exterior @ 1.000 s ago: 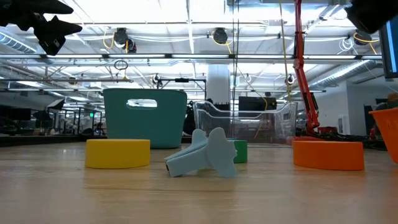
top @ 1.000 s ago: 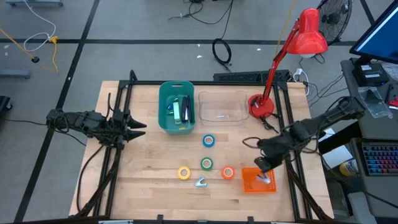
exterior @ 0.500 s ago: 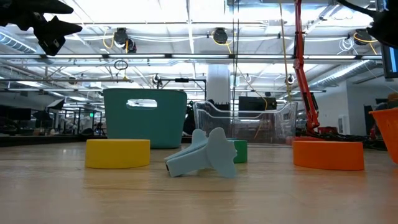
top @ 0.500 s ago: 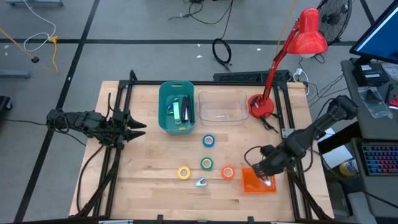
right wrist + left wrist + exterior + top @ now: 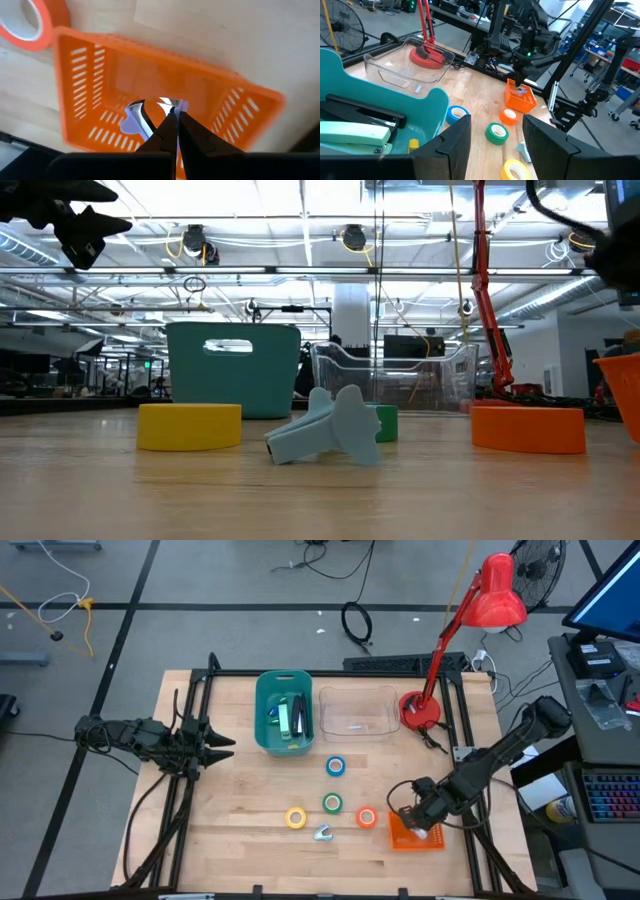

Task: Pick and place Stapler, Stapler remover, tape
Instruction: Put the violet stapler remover into the orange bin, then put the light blue stapler remover into the orange bin

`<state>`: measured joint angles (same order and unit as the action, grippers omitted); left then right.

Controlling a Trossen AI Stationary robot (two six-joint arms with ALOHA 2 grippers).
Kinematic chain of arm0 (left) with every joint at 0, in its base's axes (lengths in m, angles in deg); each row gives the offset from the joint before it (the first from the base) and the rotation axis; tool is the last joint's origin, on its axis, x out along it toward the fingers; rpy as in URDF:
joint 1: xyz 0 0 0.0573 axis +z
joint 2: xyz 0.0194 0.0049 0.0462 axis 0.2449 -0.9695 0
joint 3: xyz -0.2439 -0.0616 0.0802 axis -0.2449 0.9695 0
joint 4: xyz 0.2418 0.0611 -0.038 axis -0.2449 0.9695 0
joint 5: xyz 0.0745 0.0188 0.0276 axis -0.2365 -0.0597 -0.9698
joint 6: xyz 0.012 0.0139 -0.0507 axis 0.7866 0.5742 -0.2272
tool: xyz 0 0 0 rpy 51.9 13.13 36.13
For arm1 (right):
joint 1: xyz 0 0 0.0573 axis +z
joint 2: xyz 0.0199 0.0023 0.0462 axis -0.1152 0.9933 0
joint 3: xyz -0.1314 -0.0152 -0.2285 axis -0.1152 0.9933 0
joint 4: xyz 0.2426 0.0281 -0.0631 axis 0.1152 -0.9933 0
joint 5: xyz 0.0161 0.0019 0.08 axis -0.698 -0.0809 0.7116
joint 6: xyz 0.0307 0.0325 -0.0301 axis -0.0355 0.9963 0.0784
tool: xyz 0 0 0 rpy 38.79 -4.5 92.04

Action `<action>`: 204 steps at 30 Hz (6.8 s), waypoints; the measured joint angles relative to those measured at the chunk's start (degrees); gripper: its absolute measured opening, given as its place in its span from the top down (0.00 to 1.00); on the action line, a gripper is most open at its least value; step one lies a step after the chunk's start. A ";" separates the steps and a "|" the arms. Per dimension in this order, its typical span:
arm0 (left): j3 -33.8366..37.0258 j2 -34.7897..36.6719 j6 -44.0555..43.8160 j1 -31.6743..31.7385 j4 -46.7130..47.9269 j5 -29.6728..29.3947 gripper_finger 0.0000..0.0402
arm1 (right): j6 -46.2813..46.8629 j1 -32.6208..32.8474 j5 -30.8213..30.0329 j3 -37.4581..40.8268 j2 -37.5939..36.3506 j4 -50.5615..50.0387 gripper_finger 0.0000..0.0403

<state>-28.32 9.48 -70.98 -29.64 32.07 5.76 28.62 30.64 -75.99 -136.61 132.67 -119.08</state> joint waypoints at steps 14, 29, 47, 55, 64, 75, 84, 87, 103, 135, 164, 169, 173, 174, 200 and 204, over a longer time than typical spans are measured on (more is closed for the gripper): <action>-0.02 0.02 -0.31 0.02 -0.02 0.00 0.55 | 0.87 -0.07 0.08 6.02 -0.06 6.21 1.00; -0.02 0.02 0.01 0.02 -0.02 -0.03 0.55 | 1.05 -0.07 0.16 6.02 -0.24 5.84 0.86; -0.02 0.02 -0.29 0.02 -0.11 0.00 0.55 | -9.70 0.08 -19.33 6.02 -10.83 32.14 0.95; -0.02 0.01 -0.34 0.02 -2.59 0.36 0.55 | -33.21 -1.27 -31.75 6.00 -10.81 45.30 0.99; -0.02 -0.02 -0.25 0.01 -10.98 0.43 0.55 | -56.01 -5.07 -34.63 6.00 -13.75 48.16 0.99; -0.02 -1.22 -3.74 0.00 -10.64 0.44 0.55 | -67.79 -8.55 -32.33 6.00 -15.00 51.12 0.99; -0.04 -4.69 -3.83 0.00 -9.66 0.43 0.55 | -69.53 -15.00 -9.95 2.94 0.27 64.95 0.99; -0.04 -5.78 -4.32 0.00 -8.97 0.45 0.55 | -69.40 -17.02 -2.29 -0.57 5.06 60.14 0.99; -0.04 -9.47 -4.93 0.00 -8.72 0.21 0.55 | -91.79 -24.31 13.72 -9.41 18.91 55.98 0.99; -0.02 -10.93 -6.96 0.00 -8.46 -2.41 0.55 | -109.66 -27.02 17.76 -25.85 38.07 38.71 0.82; -0.02 -10.93 -7.74 0.01 -8.57 -2.61 0.55 | -110.32 -25.40 18.00 -25.90 43.24 42.34 0.73; -0.02 -10.93 -7.74 0.02 -8.51 -2.98 0.55 | -109.21 -25.21 18.02 -25.96 44.72 44.25 0.73; -0.02 -10.93 -7.73 0.01 -8.53 -2.97 0.55 | -107.97 -25.09 18.14 -25.80 44.98 44.65 0.73; -0.02 -10.93 -7.74 0.00 -8.54 -2.98 0.55 | -107.99 -25.10 18.12 -25.84 44.93 44.67 0.73; -0.02 -10.93 -7.48 0.01 -8.55 -2.96 0.55 | -104.22 -25.27 19.67 -25.85 44.97 44.18 0.80; -0.02 -10.93 -7.48 0.02 -8.55 -2.96 0.55 | -103.31 -25.29 19.68 -25.85 44.97 44.17 0.86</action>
<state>-28.34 -1.45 -78.46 -29.62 23.52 2.80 -74.69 5.35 -56.30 -162.46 177.64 -74.91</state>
